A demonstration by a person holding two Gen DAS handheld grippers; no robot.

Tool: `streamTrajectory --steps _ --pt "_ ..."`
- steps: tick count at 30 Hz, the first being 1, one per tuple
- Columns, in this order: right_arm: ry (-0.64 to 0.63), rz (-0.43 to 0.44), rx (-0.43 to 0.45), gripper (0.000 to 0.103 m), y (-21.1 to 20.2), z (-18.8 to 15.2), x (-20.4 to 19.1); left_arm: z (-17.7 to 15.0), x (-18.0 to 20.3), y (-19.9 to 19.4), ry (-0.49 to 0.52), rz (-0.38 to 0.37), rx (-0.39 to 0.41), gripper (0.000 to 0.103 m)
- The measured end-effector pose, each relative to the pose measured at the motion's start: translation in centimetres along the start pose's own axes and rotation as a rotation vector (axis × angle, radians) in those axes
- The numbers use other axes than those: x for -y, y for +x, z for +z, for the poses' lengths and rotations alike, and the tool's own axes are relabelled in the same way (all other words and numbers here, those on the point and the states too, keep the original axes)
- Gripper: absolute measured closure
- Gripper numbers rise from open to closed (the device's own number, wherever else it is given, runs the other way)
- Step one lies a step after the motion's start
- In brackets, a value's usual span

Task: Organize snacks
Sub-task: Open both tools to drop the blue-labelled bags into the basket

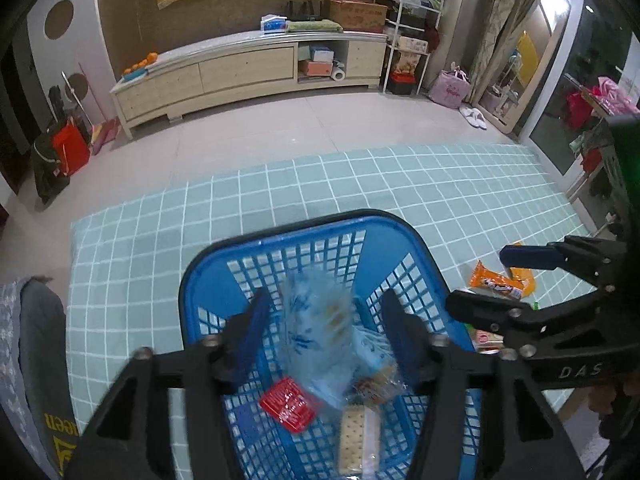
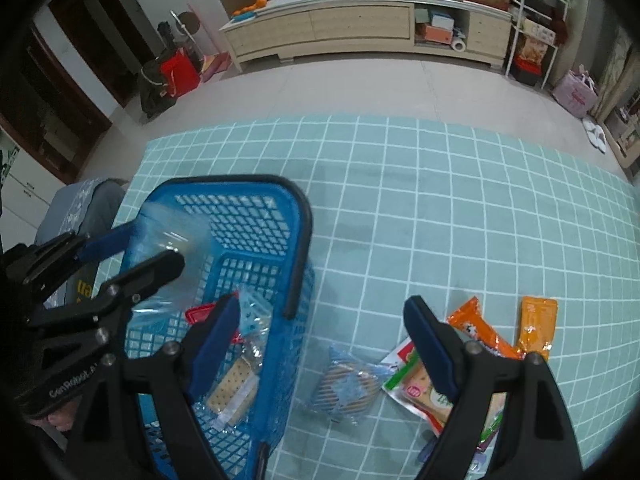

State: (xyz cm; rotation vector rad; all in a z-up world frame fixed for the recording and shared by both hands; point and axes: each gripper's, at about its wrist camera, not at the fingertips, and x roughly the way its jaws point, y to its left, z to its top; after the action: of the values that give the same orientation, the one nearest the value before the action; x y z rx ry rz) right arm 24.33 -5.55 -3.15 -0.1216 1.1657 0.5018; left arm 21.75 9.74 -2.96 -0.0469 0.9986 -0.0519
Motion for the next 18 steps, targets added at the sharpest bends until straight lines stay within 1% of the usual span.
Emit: streamTrajectory --steps 3,10,18 --pt "-0.001 -0.008 0.009 0.016 -0.3 0.0 0.5 -0.1 0.0 -0.2 -0.004 -0.003 -0.003 0.035" --pt "0.018 0.016 0.0 0.016 -1.2 -0.8 1.2 -1.6 -0.1 -1.8 -0.025 -0.018 -0.012 0.035" --pt "0.024 0.028 0.005 0.016 -3.4 -2.3 0.9 -2.8 1.7 -4.7 -0.013 -0.038 0.013 0.035"
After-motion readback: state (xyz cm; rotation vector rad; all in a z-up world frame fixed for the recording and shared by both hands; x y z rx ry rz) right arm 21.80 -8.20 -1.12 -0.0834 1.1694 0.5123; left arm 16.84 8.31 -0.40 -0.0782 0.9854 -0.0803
